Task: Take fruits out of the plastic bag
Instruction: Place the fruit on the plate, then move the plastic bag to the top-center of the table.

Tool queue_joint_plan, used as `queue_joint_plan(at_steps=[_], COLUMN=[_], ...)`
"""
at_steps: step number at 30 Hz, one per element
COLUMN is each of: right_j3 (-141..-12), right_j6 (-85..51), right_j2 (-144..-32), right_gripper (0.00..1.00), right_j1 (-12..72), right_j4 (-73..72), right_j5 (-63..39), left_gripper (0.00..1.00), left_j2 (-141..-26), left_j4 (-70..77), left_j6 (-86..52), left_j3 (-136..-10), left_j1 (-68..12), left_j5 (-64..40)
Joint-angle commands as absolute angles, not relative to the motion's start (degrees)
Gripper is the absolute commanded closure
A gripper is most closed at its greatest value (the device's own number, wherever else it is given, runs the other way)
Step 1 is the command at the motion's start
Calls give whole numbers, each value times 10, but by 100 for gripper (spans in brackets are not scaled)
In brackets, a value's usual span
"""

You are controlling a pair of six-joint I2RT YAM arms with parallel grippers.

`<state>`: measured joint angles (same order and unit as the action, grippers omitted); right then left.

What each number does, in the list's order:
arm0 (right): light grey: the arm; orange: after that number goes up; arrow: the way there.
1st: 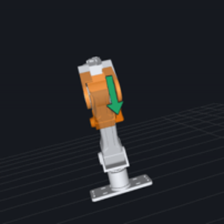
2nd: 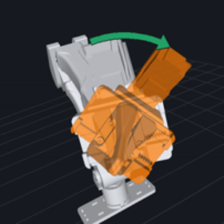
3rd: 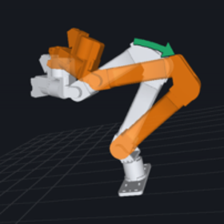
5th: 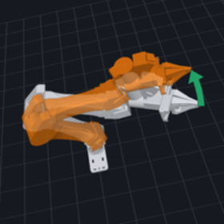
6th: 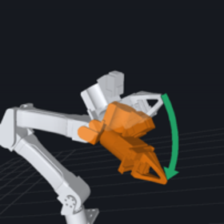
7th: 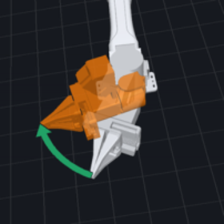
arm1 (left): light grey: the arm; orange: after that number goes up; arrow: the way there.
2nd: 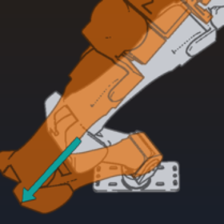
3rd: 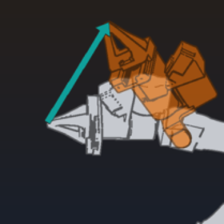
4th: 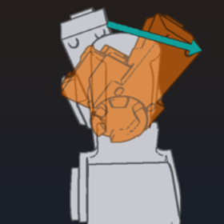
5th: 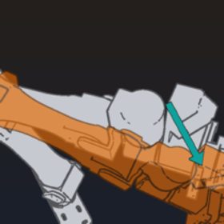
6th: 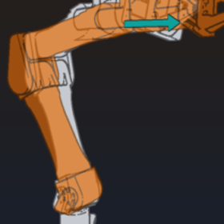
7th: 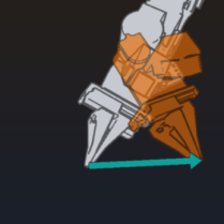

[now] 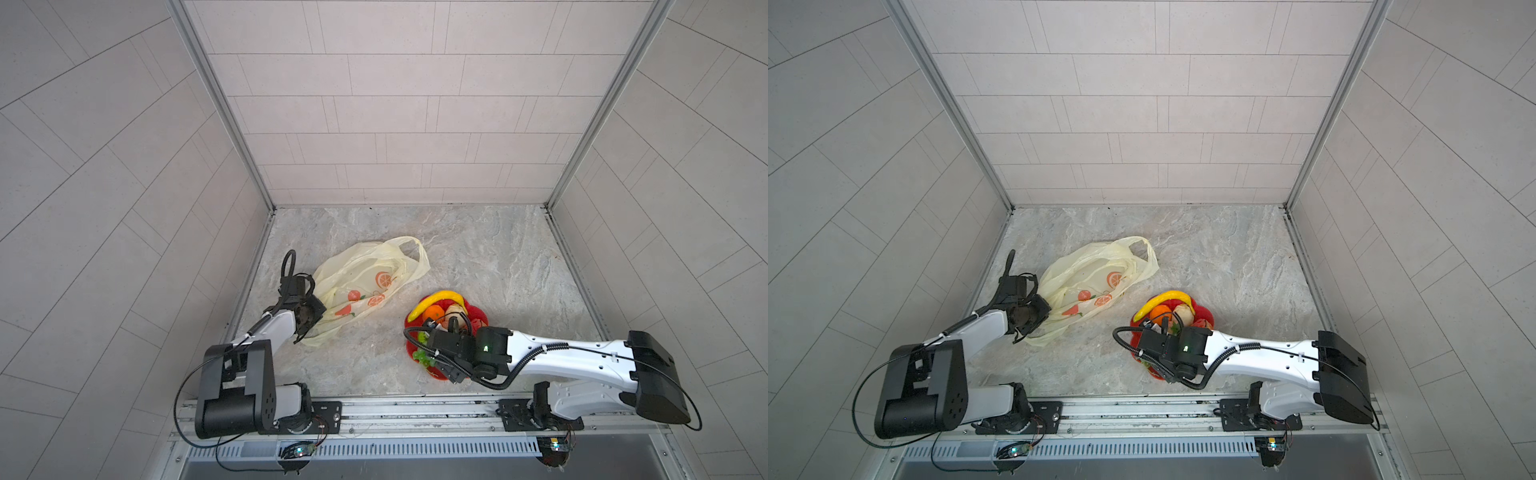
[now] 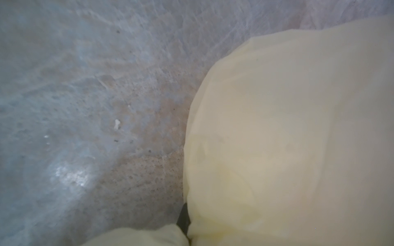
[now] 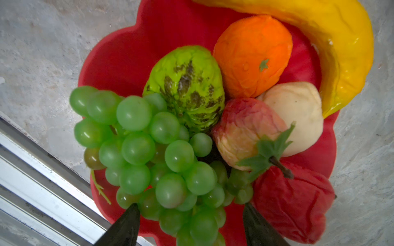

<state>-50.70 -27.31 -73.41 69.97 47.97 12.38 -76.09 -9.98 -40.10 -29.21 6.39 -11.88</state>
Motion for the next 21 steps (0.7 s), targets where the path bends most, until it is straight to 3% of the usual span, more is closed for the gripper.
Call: queue_joint_plan(at_steps=[1,7,12,21], right_j3=[-522,-544,-540,-474], right_j6=[-279,-302,-351,-475], right_j2=[-694,-645,-586,-464], right_gripper=[19,17,18,20], right_j1=[701,686,615,523], right_j4=[505,536,564,569], right_j5=[119,132,177,214], left_gripper=[91,92,93,95], left_j2=[-771,-777,-799,-1030], left_j4=[-95,-116,-141,-207], left_j6=[-397,-439,-455,-379], left_j3=[-293,-339,-429,-710], left_j1=[61,3,-60,-129], left_j5=[-125,-103,-50,-125])
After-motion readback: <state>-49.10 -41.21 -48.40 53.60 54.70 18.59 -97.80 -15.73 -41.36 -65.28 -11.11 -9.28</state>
